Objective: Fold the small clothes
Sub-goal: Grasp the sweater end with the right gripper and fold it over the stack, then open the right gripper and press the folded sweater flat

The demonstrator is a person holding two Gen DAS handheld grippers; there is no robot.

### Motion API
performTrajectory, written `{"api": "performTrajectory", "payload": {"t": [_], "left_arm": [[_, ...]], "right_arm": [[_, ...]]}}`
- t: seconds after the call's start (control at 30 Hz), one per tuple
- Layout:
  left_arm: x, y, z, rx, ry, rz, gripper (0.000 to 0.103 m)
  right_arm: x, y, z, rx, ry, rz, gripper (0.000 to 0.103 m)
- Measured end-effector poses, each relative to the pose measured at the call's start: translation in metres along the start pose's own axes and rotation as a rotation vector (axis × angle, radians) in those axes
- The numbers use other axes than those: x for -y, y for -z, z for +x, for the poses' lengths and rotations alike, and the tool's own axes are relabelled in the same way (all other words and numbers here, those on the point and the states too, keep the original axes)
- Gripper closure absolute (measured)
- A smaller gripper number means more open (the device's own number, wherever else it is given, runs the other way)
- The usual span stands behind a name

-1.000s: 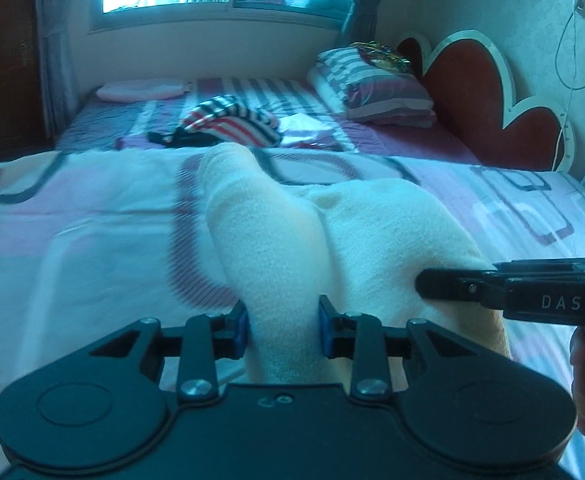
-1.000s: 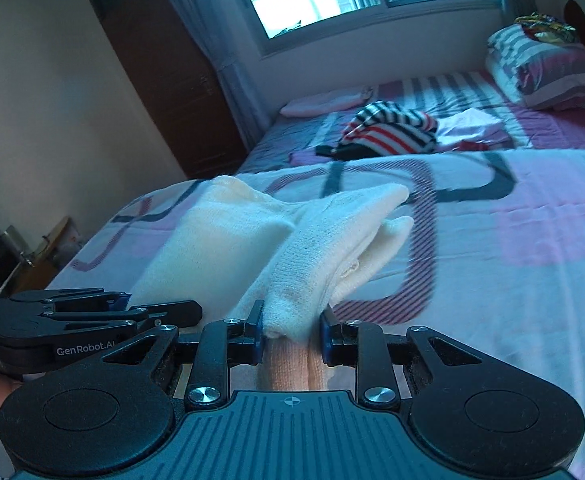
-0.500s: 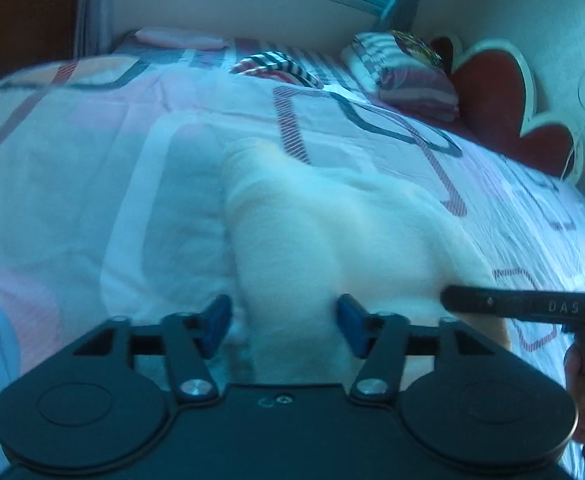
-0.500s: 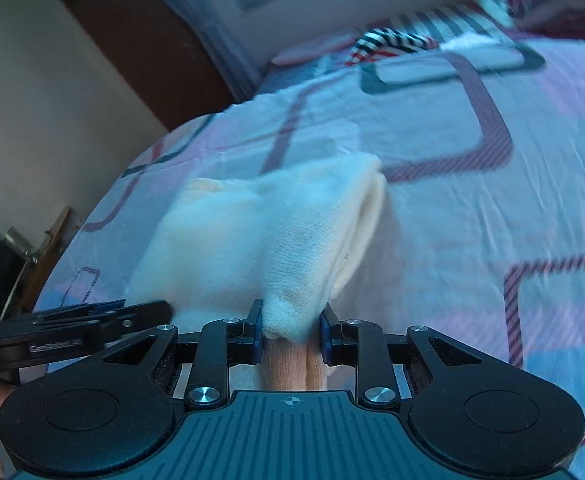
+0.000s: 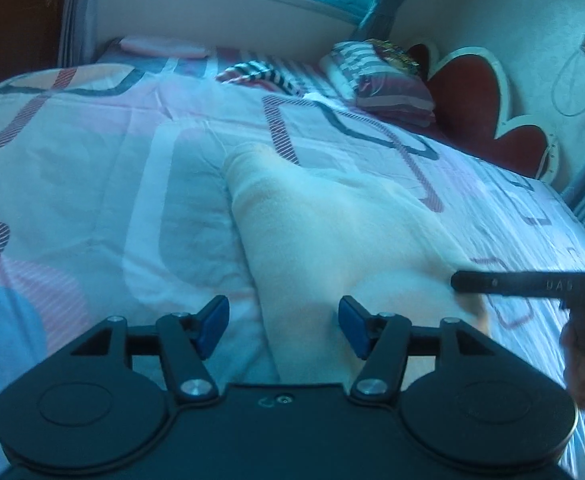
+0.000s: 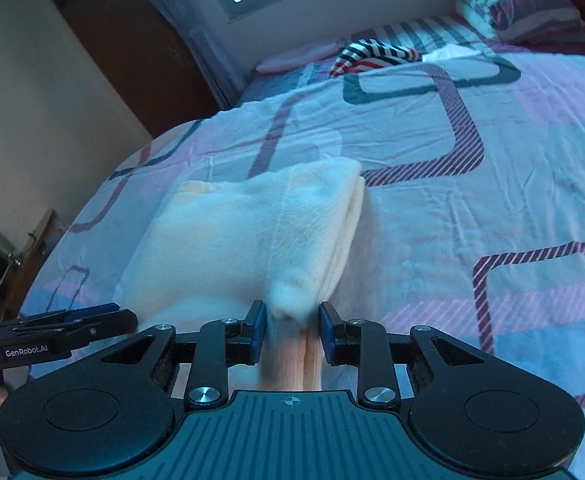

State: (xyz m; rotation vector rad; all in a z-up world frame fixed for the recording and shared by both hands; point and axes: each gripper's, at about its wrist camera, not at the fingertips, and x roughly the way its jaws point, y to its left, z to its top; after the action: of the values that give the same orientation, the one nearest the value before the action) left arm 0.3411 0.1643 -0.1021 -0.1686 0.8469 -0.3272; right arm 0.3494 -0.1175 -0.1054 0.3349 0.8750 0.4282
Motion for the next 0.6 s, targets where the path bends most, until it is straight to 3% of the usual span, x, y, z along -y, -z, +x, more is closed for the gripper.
{"api": "performTrajectory", "payload": {"t": [0.1, 0.17, 0.3, 0.37, 0.43, 0.53, 0.6], "left_arm": [[-0.006, 0.003, 0.007, -0.013, -0.011, -0.02, 0.046], [-0.01, 0.0, 0.013, -0.009, 0.002, -0.061, 0.045], [-0.007, 0.0, 0.027, -0.026, -0.015, -0.059, 0.044], [-0.006, 0.0, 0.025, -0.028, -0.014, -0.058, 0.045], [-0.005, -0.003, 0.012, 0.003, -0.014, -0.049, 0.048], [-0.002, -0.012, -0.006, 0.097, 0.002, -0.024, 0.048], [0.002, -0.025, 0.0, 0.1, 0.013, -0.009, 0.05]], "right_arm": [[0.0, -0.006, 0.009, 0.016, 0.045, 0.011, 0.076], [-0.002, -0.013, 0.019, 0.008, 0.081, 0.006, 0.085], [-0.002, -0.018, 0.03, 0.006, 0.147, -0.026, 0.088], [0.003, -0.018, 0.03, -0.006, 0.139, -0.013, 0.087], [0.0, -0.02, 0.018, 0.014, 0.144, -0.015, 0.087], [-0.013, -0.023, -0.001, 0.115, 0.167, -0.066, 0.087], [-0.021, -0.029, 0.006, 0.106, 0.135, -0.084, 0.087]]}}
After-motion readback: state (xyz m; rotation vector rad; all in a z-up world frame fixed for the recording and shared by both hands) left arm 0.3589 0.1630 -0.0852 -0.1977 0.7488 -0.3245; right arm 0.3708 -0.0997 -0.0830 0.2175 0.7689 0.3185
